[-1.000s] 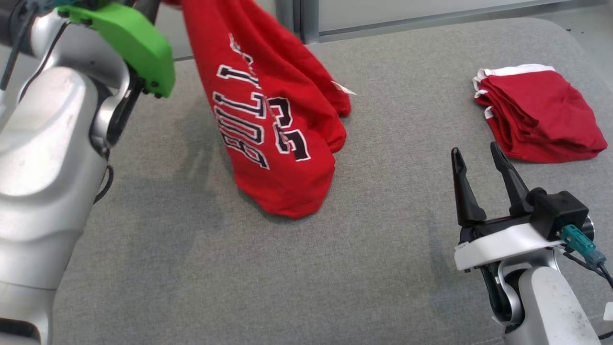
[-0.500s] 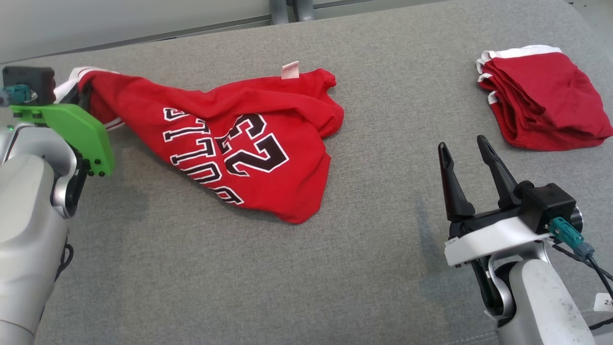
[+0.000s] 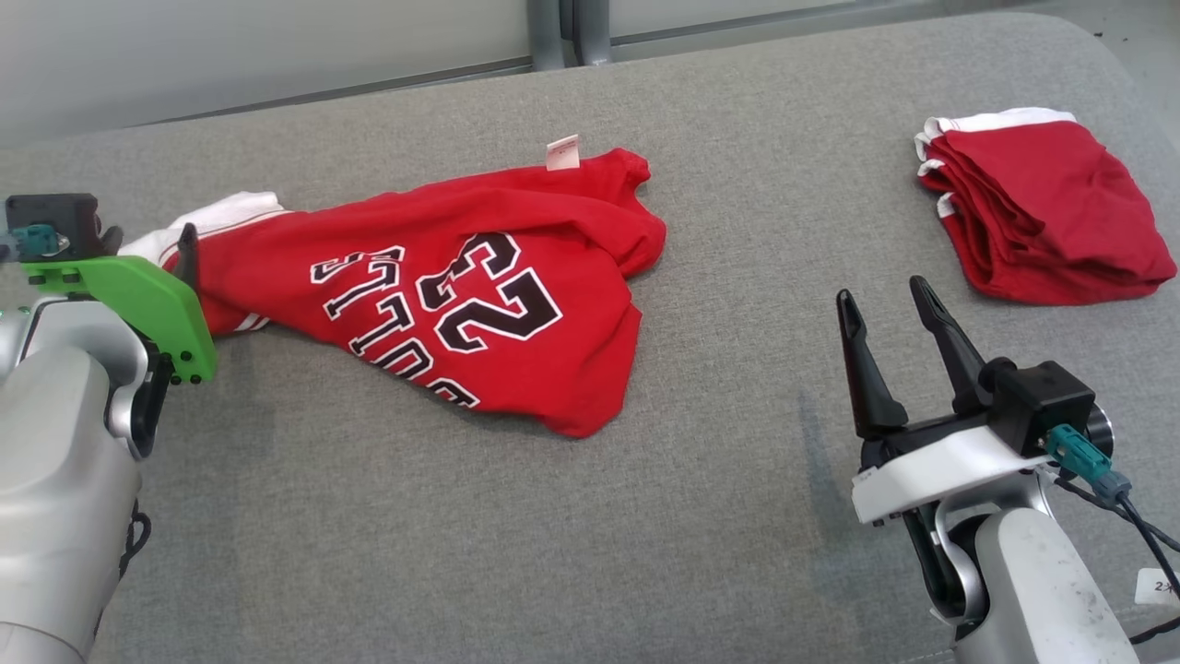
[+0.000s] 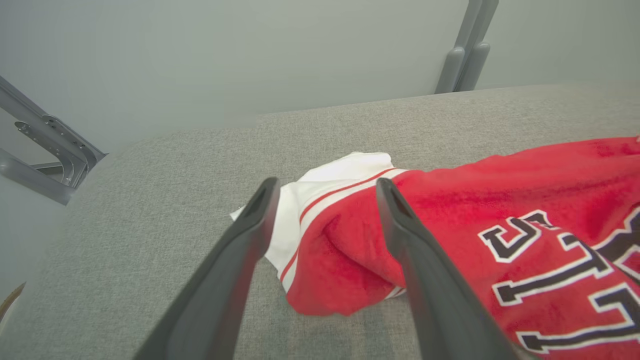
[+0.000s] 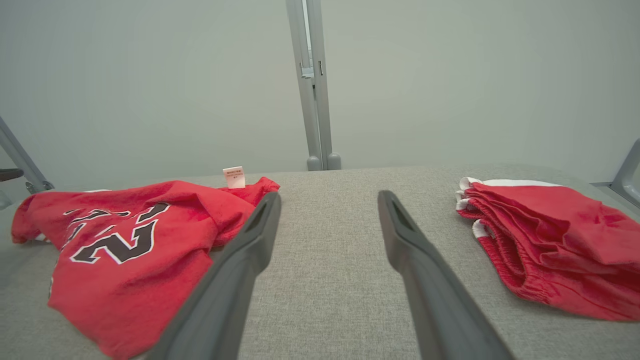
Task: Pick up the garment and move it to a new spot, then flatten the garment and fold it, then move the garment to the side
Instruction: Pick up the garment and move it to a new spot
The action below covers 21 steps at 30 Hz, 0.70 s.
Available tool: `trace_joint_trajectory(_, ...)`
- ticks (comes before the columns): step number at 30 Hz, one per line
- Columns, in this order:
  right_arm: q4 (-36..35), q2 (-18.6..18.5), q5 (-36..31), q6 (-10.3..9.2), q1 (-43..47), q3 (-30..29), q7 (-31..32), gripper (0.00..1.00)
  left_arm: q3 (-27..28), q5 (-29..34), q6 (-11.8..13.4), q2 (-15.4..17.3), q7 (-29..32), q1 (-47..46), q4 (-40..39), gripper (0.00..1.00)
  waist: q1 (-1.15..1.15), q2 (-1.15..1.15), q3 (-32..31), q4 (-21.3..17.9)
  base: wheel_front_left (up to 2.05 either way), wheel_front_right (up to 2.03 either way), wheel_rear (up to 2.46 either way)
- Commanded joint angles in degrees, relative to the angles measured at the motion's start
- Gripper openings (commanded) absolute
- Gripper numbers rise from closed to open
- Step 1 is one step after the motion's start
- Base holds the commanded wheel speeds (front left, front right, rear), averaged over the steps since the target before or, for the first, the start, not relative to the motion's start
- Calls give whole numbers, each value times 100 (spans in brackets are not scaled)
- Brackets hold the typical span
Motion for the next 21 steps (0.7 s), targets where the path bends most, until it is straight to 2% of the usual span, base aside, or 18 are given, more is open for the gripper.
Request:
trace_joint_trajectory(1,17,-18,-47,0,91,-29,3,100,-35,-39,-65,-42,-33,-45,7,100,0,30,-153,129,0,0,0)
trace_joint_trajectory(6,11,-18,-56,0,254,-85,51,100,-141,-70,-279,-170,-102,-42,-110,100,0,30,-520,408,0,0,0)
trace_joint_trajectory(11,-35,-19,-20,0,380,-102,79,100,-212,-137,-372,-331,-240,275,-404,100,0,30,-721,603,0,0,0)
trace_joint_trajectory(15,-51,-19,-8,0,440,-110,104,100,-220,-252,-376,-513,-339,575,-629,100,0,30,-772,669,0,0,0)
trace_joint_trajectory(21,-112,-19,-27,0,469,-90,150,100,-283,-435,-182,-979,-470,1242,-1060,100,0,30,-755,688,0,0,0)
